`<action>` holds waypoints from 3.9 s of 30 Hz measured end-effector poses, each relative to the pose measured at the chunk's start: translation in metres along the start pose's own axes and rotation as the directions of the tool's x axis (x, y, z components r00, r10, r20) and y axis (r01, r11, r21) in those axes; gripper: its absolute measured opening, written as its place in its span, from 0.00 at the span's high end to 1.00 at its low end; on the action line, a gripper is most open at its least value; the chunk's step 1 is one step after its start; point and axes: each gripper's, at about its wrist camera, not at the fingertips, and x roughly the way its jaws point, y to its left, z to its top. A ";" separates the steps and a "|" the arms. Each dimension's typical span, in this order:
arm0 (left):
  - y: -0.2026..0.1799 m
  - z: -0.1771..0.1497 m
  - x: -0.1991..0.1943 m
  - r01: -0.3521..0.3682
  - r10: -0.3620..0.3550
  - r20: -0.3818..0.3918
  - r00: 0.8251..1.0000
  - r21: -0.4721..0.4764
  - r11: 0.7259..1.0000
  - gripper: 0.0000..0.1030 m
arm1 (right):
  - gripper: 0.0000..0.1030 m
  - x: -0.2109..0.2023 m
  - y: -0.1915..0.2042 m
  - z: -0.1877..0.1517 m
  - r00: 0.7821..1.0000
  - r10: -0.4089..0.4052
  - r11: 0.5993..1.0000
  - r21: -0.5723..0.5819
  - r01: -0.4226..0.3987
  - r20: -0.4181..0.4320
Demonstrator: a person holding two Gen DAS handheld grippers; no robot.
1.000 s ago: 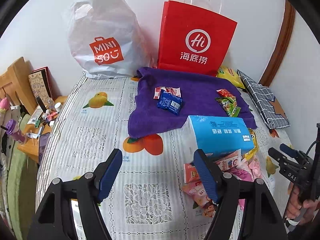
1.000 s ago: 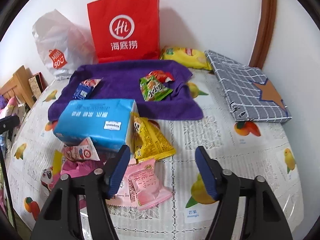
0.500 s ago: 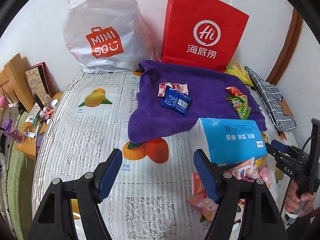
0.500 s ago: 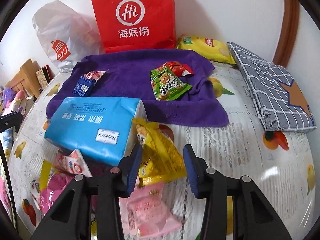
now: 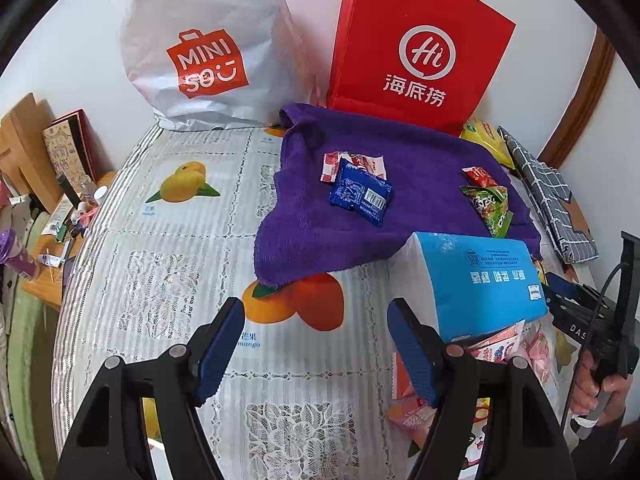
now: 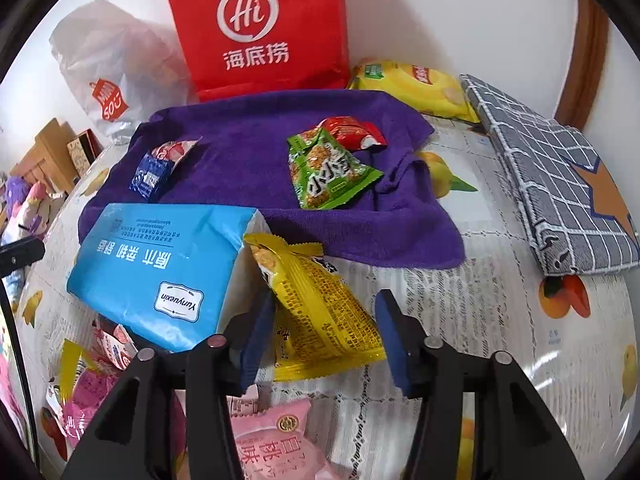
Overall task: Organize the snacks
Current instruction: 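Grasp the yellow chip bag with the right gripper, then grasp the pink snack bag with the left gripper while the right gripper holds the yellow bag, then carry the pink bag and yellow bag toward the purple towel with both grippers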
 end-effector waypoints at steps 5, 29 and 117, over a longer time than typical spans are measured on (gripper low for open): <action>0.005 0.000 0.004 -0.003 0.002 -0.009 1.000 -0.007 1.000 0.30 | 0.43 0.008 -0.006 0.004 1.000 0.028 1.000 0.012 -0.028 -0.013; -0.022 -0.018 -0.017 0.050 -0.051 0.003 0.999 0.033 0.998 0.30 | 0.67 -0.048 -0.023 -0.007 0.996 0.040 0.996 0.075 -0.046 0.082; -0.052 -0.060 -0.058 0.214 -0.214 -0.015 0.977 0.076 0.974 0.54 | 0.67 -0.147 0.032 -0.047 0.979 0.038 0.999 0.013 -0.041 0.201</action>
